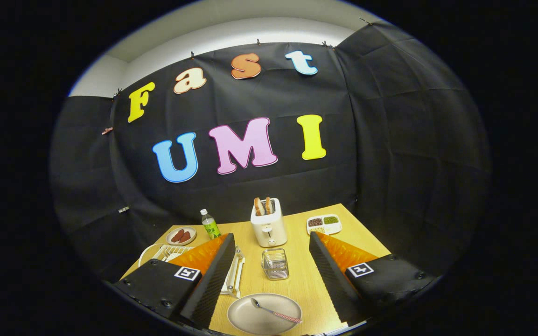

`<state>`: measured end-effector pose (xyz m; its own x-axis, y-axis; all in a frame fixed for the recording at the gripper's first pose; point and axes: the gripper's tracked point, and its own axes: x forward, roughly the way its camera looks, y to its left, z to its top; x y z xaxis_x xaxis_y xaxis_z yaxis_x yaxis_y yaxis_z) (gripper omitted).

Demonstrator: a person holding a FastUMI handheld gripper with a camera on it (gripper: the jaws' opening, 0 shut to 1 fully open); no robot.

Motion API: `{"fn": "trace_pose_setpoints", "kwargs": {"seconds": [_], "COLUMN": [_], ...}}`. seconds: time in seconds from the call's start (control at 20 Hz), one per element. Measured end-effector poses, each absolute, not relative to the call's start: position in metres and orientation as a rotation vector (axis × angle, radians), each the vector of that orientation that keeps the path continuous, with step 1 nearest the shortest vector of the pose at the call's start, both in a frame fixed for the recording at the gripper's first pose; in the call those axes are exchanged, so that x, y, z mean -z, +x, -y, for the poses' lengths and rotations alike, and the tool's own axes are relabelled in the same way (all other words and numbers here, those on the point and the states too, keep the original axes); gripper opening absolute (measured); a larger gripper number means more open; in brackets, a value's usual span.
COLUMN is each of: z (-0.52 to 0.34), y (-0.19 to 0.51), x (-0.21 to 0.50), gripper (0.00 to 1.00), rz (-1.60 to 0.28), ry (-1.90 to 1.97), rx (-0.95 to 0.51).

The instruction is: Take the plate from the dish rack, then take the spoon from the basket and place it into the plate.

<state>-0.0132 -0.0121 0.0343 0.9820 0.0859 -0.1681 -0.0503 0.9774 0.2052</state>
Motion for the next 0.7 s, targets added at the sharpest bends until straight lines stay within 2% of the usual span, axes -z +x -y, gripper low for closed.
{"fn": "trace_pose_setpoints", "kwargs": {"seconds": [0.2,0.7], "z": [0.007,-0.011], "y": [-0.021,-0.026], "x": [-0.06,-0.075], "gripper": [0.98,0.98], "rz": [-0.103,-0.118], "ry": [0.139,0.16], "rx": [-0.031,-0.008]}}
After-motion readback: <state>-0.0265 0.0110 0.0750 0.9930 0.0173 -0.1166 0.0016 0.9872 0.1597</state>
